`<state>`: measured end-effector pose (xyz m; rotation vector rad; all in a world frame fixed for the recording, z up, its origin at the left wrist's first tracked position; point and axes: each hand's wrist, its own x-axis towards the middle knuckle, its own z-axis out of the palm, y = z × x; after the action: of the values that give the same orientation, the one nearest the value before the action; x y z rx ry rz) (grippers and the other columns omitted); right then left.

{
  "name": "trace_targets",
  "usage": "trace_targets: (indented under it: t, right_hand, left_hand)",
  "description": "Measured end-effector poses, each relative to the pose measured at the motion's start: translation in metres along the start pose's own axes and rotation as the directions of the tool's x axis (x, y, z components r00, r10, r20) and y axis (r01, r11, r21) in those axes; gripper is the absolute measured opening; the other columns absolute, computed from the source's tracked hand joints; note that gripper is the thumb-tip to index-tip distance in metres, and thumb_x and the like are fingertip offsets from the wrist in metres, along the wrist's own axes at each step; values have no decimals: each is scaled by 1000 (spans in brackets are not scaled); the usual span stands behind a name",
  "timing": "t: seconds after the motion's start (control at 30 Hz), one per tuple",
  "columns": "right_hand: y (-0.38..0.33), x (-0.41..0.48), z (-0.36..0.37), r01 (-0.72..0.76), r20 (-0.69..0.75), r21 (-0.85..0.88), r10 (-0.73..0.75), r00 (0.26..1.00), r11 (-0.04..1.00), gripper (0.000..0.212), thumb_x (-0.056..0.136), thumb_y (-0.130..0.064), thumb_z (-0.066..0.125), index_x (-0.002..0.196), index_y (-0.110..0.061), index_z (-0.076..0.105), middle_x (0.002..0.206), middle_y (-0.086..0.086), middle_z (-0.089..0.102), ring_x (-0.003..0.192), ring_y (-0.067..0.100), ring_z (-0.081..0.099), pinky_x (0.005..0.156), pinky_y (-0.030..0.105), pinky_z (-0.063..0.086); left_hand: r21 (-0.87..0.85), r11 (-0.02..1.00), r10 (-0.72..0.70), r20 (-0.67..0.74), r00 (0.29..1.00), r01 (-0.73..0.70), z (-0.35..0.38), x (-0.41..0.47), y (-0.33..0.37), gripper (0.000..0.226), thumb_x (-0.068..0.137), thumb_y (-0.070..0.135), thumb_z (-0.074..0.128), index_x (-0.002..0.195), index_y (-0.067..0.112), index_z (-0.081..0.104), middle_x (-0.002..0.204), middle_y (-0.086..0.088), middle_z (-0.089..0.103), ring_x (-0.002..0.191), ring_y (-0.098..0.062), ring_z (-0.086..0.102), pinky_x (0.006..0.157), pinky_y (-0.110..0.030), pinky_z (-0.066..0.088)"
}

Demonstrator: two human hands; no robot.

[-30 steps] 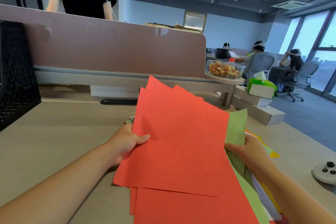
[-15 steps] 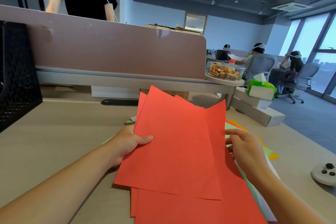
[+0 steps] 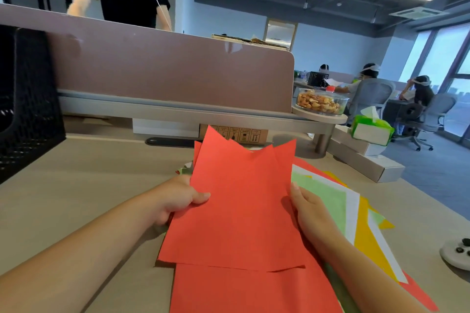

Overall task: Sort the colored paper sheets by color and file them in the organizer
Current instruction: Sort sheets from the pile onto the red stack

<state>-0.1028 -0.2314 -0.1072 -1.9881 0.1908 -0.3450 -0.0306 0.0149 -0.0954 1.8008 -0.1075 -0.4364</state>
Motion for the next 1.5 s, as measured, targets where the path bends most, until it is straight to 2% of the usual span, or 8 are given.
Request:
trace_targets:
  t: [0.17,0.37,0.57,0.8,0.97,1.13,1.33,1.5]
  right_hand:
    - [-7,-12,7,9,59,-33,-7,998,999,50,99,-50,24,95,-27,68,92,-15,69,88,2,62,78,22,46]
    - [-14,-20,4,-13,47,-130,19,999,991,45,99,-46,29,99,-27,69,108,-11,66,102,10,58,92,28,41]
    - [-26,-28,8,212,224,-611,-91,970,763,36,99,-33,42,128,-18,57,134,-3,55,121,16,49,96,22,34]
    - [-45,-22,31,65,136,-714,46,990,697,34,97,-29,43,126,-19,58,132,1,57,115,20,55,91,25,41]
    - [-91,-28,71,185,128,-239,-158,979,953,47,91,-48,50,129,-22,54,127,-10,56,112,11,53,94,27,41]
    - [-144,-25,105,38,278,309,-128,952,950,71,73,-62,66,129,-20,53,117,-4,64,106,16,62,97,40,48]
    - [-194,-18,104,32,341,412,-187,921,911,18,84,-14,65,99,-5,71,93,12,74,86,29,70,86,42,53]
    - [-221,-13,96,182,124,448,-262,957,875,9,89,-9,61,85,-8,69,76,13,73,66,28,68,71,44,56]
  left_hand:
    - [117,991,78,-63,995,-71,-4,-9,14,14,94,6,55,95,20,58,85,-5,70,75,-21,66,65,-29,53]
    - [190,979,111,-170,979,-78,-32,-29,28,6,93,13,58,97,16,62,94,-8,71,89,-28,67,88,-42,52]
    - [192,976,161,-318,934,-102,-72,-59,33,9,89,17,65,98,15,67,92,-7,71,86,-28,66,84,-39,52]
    - [-7,969,213,-490,845,-248,-113,-105,31,12,89,14,67,100,16,69,93,-5,72,85,-27,68,75,-38,54]
    - [-73,940,239,-556,796,-333,-142,-141,28,8,87,13,68,92,20,70,90,-3,73,80,-22,69,64,-31,51]
    - [-103,932,229,-578,783,-349,-164,-160,35,16,81,11,73,93,20,69,93,-3,74,88,-24,68,78,-37,53]
    - [-48,964,221,-392,893,-260,-177,-178,64,27,80,1,71,99,20,69,94,-7,75,88,-29,70,76,-39,55]
    - [49,914,377,-476,795,-404,-169,-172,91,13,94,22,60,101,20,70,94,-4,75,85,-25,72,80,-43,57]
